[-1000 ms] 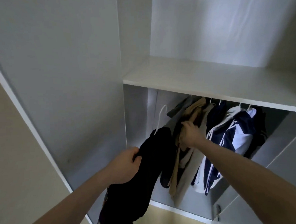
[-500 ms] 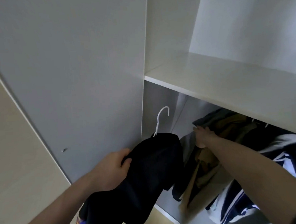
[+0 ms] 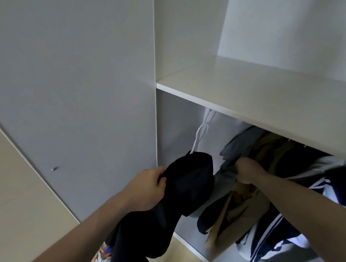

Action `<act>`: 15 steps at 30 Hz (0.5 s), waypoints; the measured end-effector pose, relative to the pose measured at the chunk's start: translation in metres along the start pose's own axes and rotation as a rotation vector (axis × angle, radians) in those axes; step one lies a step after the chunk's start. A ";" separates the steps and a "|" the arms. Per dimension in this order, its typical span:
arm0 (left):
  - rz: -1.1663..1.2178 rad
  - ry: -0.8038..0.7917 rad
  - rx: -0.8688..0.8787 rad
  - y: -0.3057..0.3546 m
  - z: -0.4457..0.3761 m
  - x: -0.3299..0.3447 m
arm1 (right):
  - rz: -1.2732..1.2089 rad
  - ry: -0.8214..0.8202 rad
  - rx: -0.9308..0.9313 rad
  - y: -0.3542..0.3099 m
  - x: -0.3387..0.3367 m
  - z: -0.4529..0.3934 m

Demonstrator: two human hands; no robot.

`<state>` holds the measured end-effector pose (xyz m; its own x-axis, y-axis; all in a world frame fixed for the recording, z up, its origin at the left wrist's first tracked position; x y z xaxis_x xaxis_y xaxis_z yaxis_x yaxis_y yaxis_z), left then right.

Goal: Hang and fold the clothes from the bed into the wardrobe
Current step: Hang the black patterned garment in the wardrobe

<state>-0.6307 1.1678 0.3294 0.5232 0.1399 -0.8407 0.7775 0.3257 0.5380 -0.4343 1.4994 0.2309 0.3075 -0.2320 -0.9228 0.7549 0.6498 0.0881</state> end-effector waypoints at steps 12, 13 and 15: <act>0.101 0.059 -0.043 0.049 -0.090 0.081 | 0.016 -0.065 -0.006 0.018 -0.004 0.034; 0.109 0.063 -0.037 0.053 -0.096 0.086 | 0.014 -0.063 -0.003 0.019 -0.004 0.035; 0.130 0.071 -0.027 0.060 -0.108 0.096 | 0.002 -0.041 0.002 0.020 -0.002 0.037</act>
<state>-0.5712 1.3014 0.2749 0.5923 0.2476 -0.7667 0.6944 0.3258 0.6416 -0.3990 1.4861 0.2485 0.3319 -0.2603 -0.9067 0.7557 0.6487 0.0904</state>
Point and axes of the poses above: each hand's wrist, its own z-axis away from the middle knuckle, its own x-axis out of the palm, y = z × x, the point moved 6 cm from there along -z, towards the middle knuckle, and after that the axes turned 5 degrees about -y, right-handed, at the moved point
